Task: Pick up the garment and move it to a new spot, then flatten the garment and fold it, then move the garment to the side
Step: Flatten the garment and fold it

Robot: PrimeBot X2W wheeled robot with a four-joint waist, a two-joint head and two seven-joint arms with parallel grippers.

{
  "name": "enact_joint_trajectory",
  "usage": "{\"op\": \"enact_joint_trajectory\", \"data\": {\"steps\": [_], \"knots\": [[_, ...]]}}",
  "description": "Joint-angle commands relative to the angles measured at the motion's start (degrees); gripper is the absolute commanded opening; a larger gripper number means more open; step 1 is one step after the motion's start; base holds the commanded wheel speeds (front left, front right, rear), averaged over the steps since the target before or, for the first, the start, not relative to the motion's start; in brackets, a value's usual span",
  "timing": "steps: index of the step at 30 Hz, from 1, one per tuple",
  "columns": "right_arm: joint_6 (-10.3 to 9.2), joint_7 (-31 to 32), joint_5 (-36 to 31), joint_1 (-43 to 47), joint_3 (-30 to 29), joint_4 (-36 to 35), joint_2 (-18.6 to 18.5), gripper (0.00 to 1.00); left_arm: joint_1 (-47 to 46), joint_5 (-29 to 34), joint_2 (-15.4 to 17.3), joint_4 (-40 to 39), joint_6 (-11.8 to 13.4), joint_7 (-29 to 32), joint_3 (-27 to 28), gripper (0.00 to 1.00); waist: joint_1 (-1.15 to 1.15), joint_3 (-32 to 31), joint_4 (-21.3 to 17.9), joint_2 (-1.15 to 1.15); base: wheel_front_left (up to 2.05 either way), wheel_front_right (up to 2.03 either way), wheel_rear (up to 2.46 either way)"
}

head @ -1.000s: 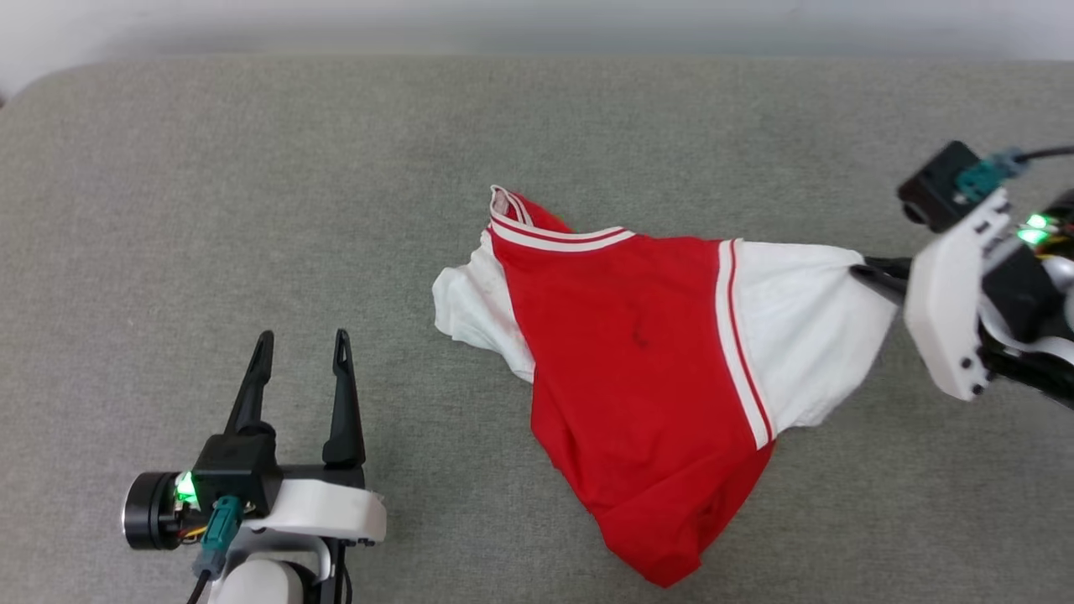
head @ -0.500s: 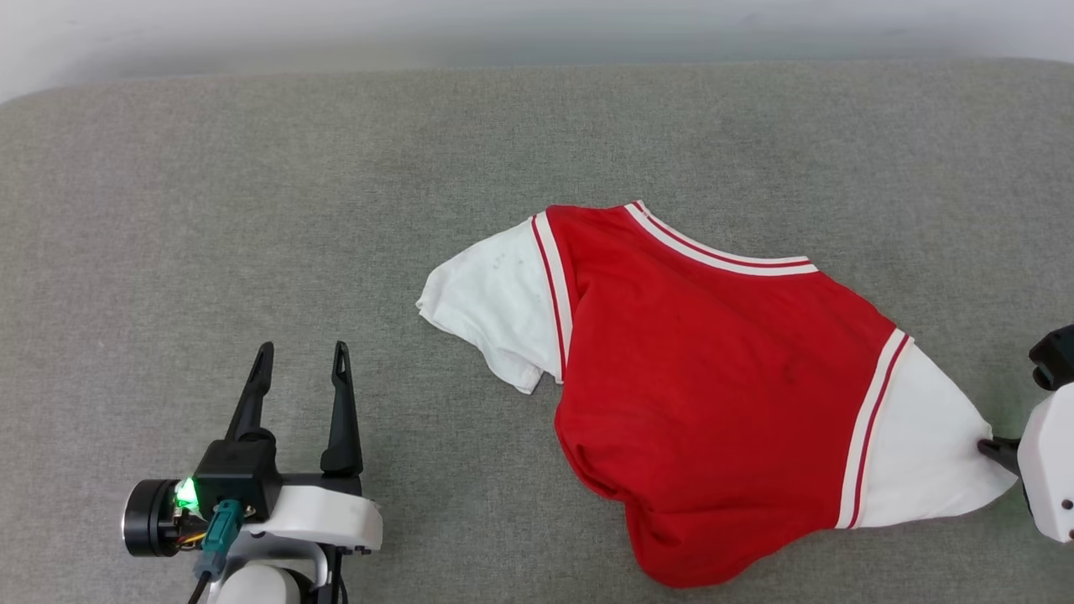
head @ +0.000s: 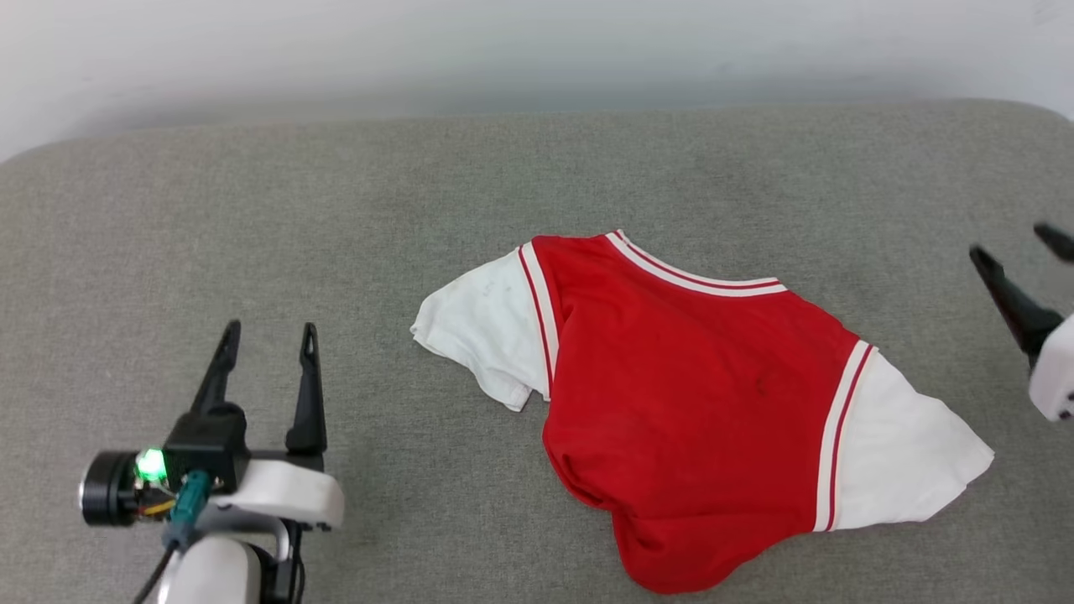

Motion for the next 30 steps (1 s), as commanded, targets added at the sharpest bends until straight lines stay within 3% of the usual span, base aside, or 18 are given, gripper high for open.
{"op": "enact_joint_trajectory", "data": {"steps": [1,8,15,21,30], "knots": [[-0.05,-1.3,-1.3,0.3,-1.1,-0.6,1.2,1.0,-1.2,0.4,0.6,0.4,-0.4,-0.2,0.0,1.0,0.0,-0.2,-0.1,0.0,0.0,0.0,0.0],[-0.06,-10.3,-16.0,6.3,-14.8,-9.6,13.1,1.0,-10.4,0.0,5.1,7.0,-3.8,1.2,-1.3,1.0,0.0,0.4,-0.9,0.0,0.0,0.0,0.0],[-0.05,-13.3,-26.7,15.0,-23.6,-21.8,25.6,1.0,-21.6,-2.1,9.9,11.9,-6.0,9.7,-6.4,1.0,0.0,2.1,-1.9,0.0,0.0,0.0,0.0],[-0.05,-14.6,-30.5,20.1,-25.1,-27.2,30.4,1.0,-30.7,-8.4,15.7,13.1,-6.2,19.4,-16.9,1.0,0.0,3.8,-3.1,0.0,0.0,0.0,0.0],[-0.06,-16.0,-32.2,22.6,-25.7,-29.0,33.8,1.0,-42.7,-30.5,26.7,10.1,-6.2,44.8,-36.7,1.0,0.0,7.2,-5.1,0.0,0.0,0.0,0.0]]}}
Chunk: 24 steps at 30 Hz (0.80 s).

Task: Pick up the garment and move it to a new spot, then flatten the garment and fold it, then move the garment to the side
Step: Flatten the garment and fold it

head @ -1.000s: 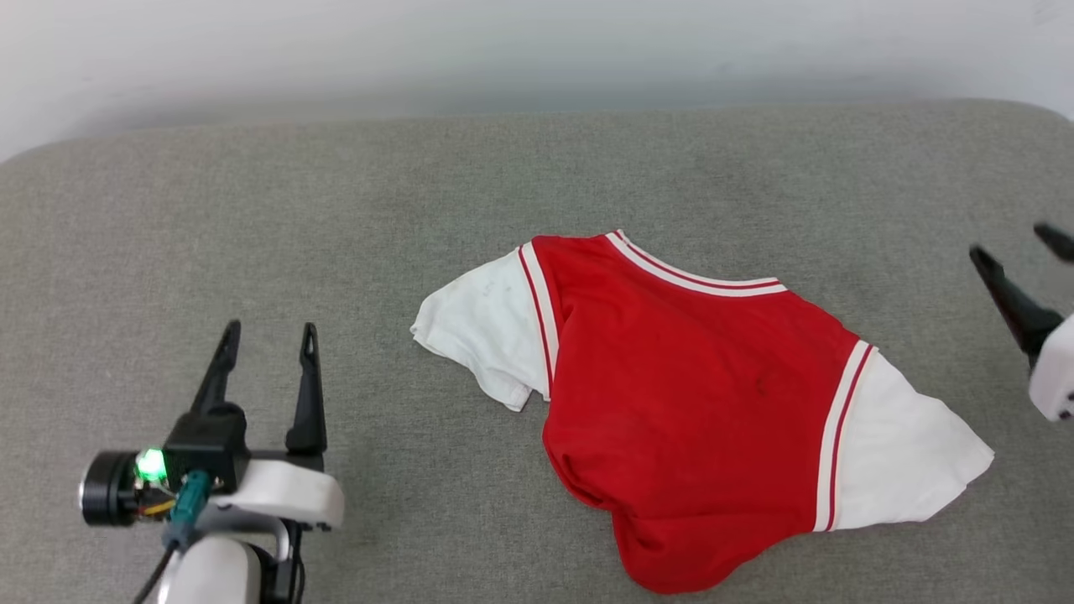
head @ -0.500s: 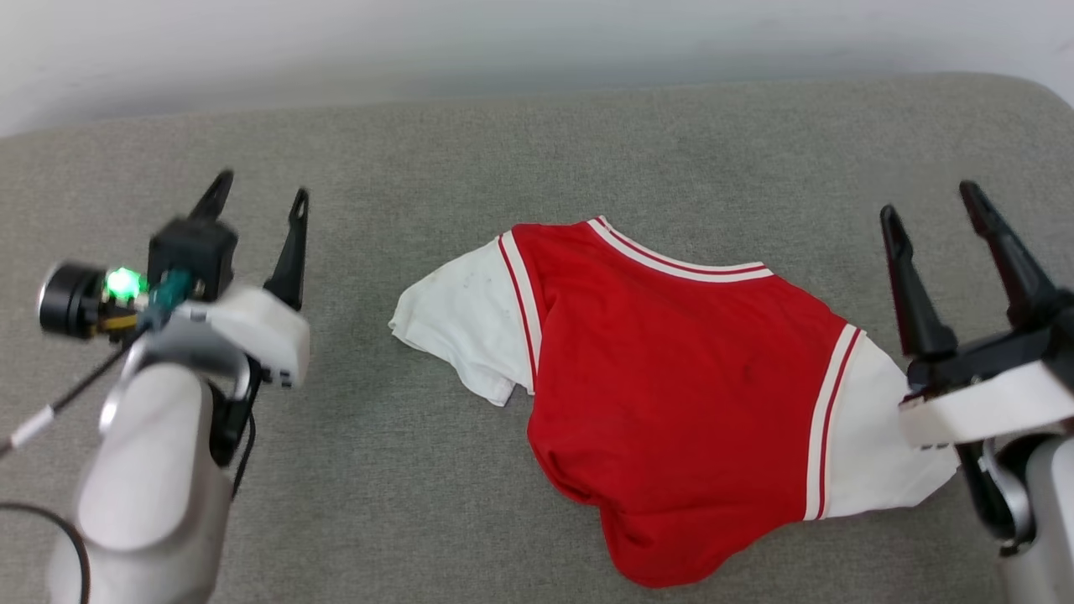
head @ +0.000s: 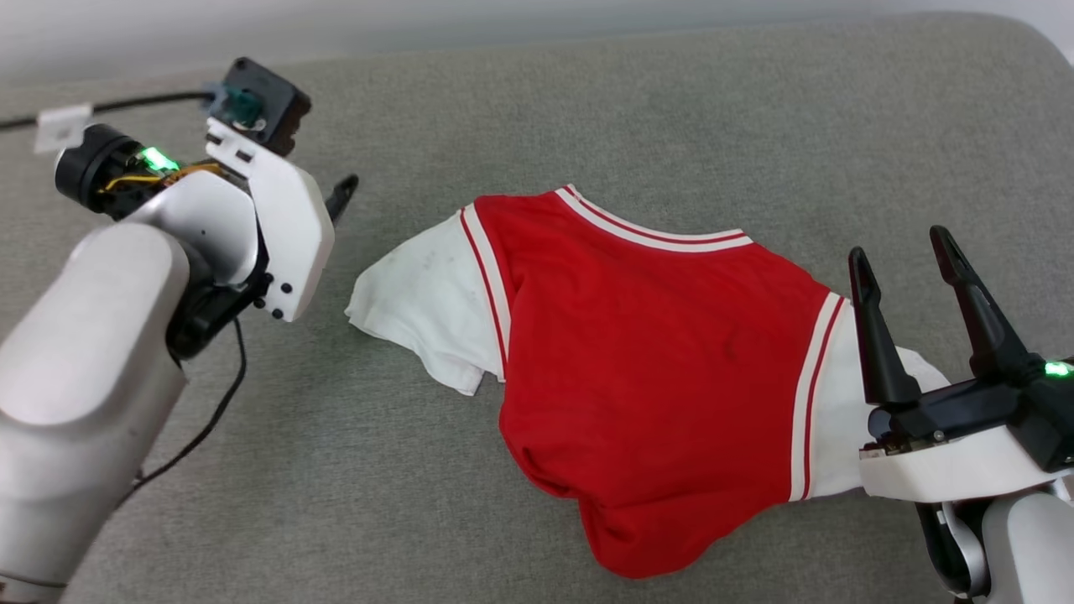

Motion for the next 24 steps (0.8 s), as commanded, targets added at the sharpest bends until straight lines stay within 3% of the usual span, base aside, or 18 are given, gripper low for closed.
{"op": "enact_joint_trajectory", "data": {"steps": [1,6,10,17,23,24], "knots": [[-0.06,-0.4,-0.6,0.5,0.1,-0.4,0.5,1.0,-2.7,-4.1,2.4,-1.3,0.0,5.2,-4.0,1.0,0.0,1.4,-0.9,0.0,0.0,0.0,0.0],[-0.05,-0.5,-0.9,-0.7,0.5,-0.5,1.2,1.0,-7.1,-12.8,6.2,-2.7,0.0,17.3,-12.0,1.0,0.0,3.8,-1.9,0.0,0.0,0.0,0.0],[-0.06,-0.5,-1.1,-2.0,1.3,-0.1,1.4,1.0,-9.3,-17.2,7.0,-2.4,0.0,24.0,-16.5,1.0,0.0,5.6,-2.7,0.0,0.0,0.0,0.0],[-0.05,-0.5,-1.3,-4.5,2.5,0.3,2.0,1.0,-11.7,-20.0,8.3,-0.7,0.0,30.4,-24.2,1.0,0.0,8.5,-3.8,0.0,0.0,0.0,0.0],[-0.06,-0.5,-1.4,-5.7,3.3,0.9,2.4,1.0,-10.6,-21.9,8.3,0.9,0.0,30.6,-29.2,1.0,0.0,9.3,-4.4,0.0,0.0,0.0,0.0],[-0.06,-0.5,-1.5,-5.8,3.3,1.1,2.4,1.0,-10.7,-22.1,8.4,1.0,0.0,30.1,-30.1,0.1,0.0,9.3,-4.4,0.0,0.0,0.0,0.0]]}}
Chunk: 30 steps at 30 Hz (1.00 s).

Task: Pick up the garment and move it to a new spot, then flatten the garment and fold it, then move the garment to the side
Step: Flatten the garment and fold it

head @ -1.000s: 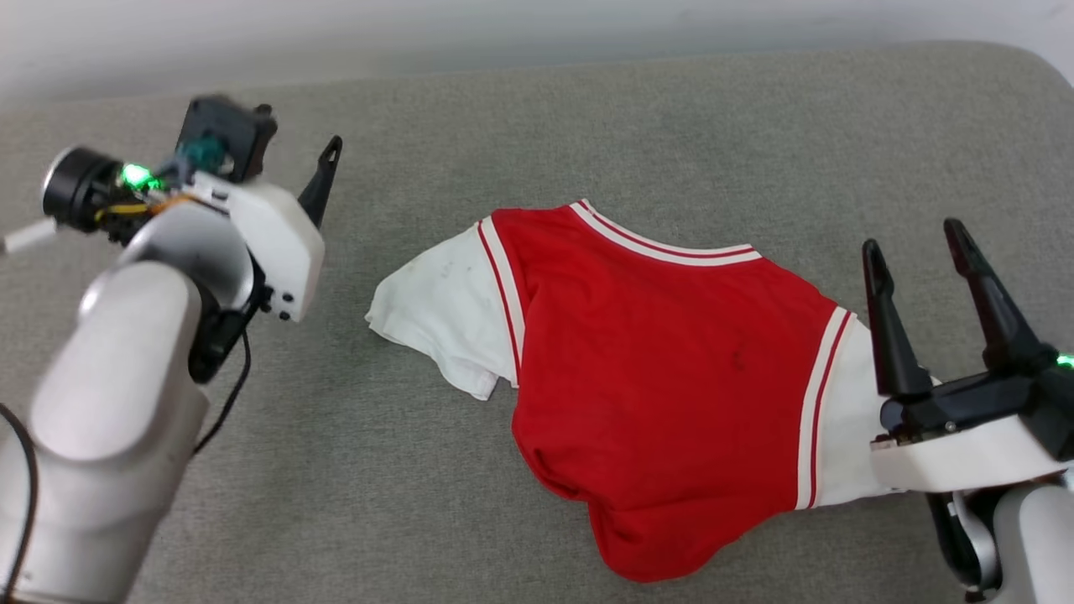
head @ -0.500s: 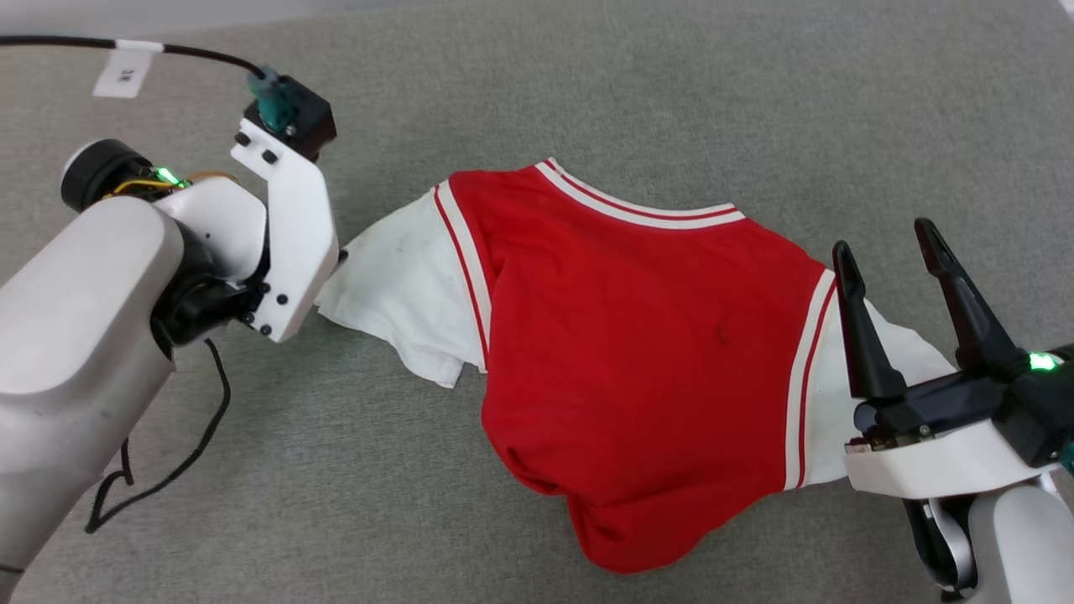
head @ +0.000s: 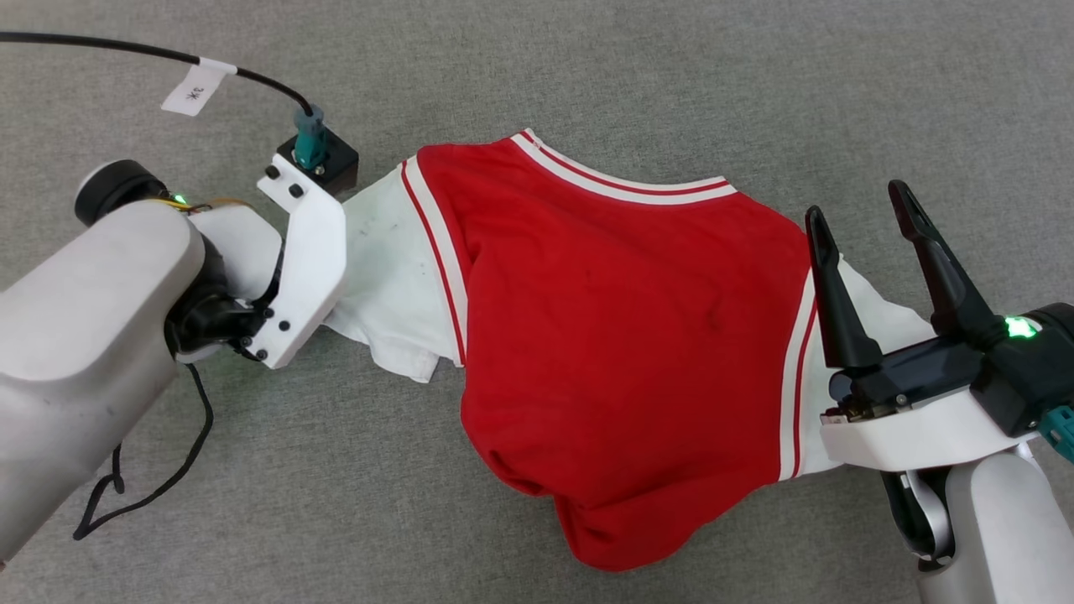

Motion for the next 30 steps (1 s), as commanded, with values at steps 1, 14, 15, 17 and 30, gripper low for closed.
{"op": "enact_joint_trajectory", "data": {"steps": [1,14,15,17,30], "knots": [[-0.06,-0.1,-0.2,-0.6,-0.1,0.2,0.3,1.0,2.5,-0.5,-0.5,1.5,0.0,-0.3,-2.9,0.0,0.0,-0.1,0.2,0.0,0.0,0.0,0.0],[-0.06,-0.1,0.1,2.7,-2.2,1.5,0.4,1.0,-3.8,-6.1,8.0,-5.0,0.0,-4.8,-5.3,0.0,0.0,-5.3,6.0,0.0,0.0,0.0,0.0],[-0.05,-0.1,0.1,2.8,-2.3,1.6,0.3,1.0,-4.1,-6.4,9.2,-5.3,0.0,-4.5,-5.2,0.0,0.0,-5.4,6.3,0.0,0.0,0.0,0.0],[-0.06,-0.1,0.1,2.7,-2.3,1.7,0.3,1.0,-4.3,-6.9,11.5,-5.4,0.0,-4.1,-5.1,0.0,0.0,-5.3,6.5,0.0,0.0,0.0,0.0],[-0.05,-0.1,0.4,1.1,-1.2,3.1,0.1,1.0,4.6,-8.5,10.5,4.9,2.4,-11.6,-6.2,0.0,0.0,-2.3,3.3,0.0,0.0,0.0,0.0]]}}
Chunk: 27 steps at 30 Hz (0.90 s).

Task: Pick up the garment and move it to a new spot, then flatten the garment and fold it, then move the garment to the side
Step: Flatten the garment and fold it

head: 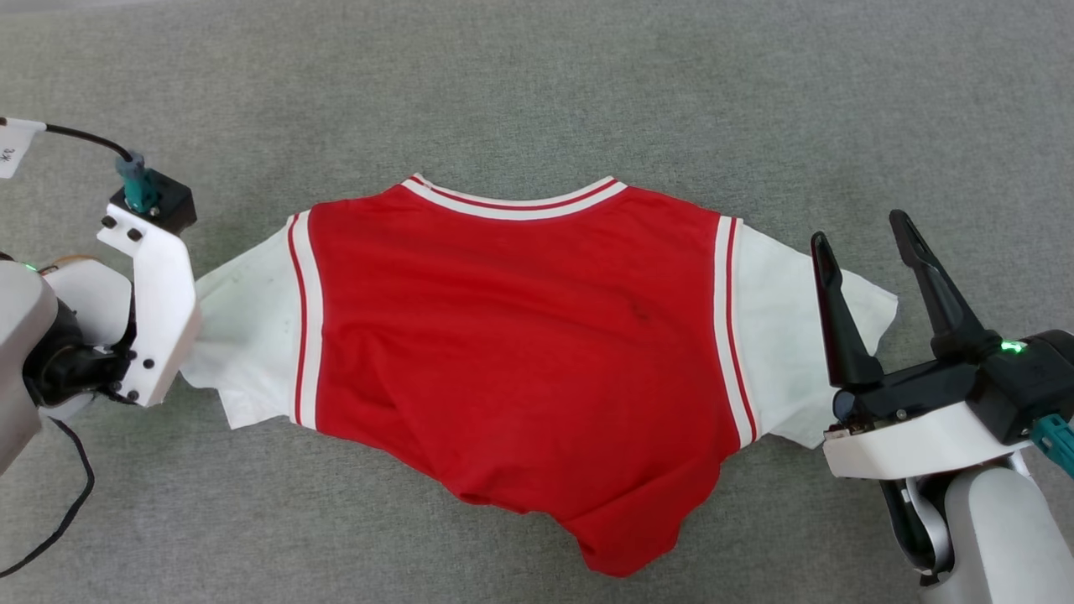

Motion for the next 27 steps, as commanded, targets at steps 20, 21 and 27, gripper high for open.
{"op": "enact_joint_trajectory", "data": {"steps": [20,21,27], "knots": [[-0.05,-0.1,0.4,1.6,-0.1,0.1,-0.2,1.0,-6.2,-1.2,-0.7,2.1,-1.9,0.7,0.3,1.0,0.0,-2.9,1.1,0.0,0.0,0.0,0.0],[-0.04,-0.1,0.4,1.5,0.0,0.1,-0.3,1.0,-6.1,-1.5,-0.6,1.8,-1.9,1.2,0.2,1.0,0.0,-2.7,0.9,0.0,0.0,0.0,0.0],[-0.05,-0.1,0.5,0.1,0.2,-0.2,0.0,1.0,-3.6,-0.8,0.0,1.2,-1.0,2.2,-1.4,1.0,0.0,-0.5,-0.7,0.0,0.0,0.0,0.0]]}}
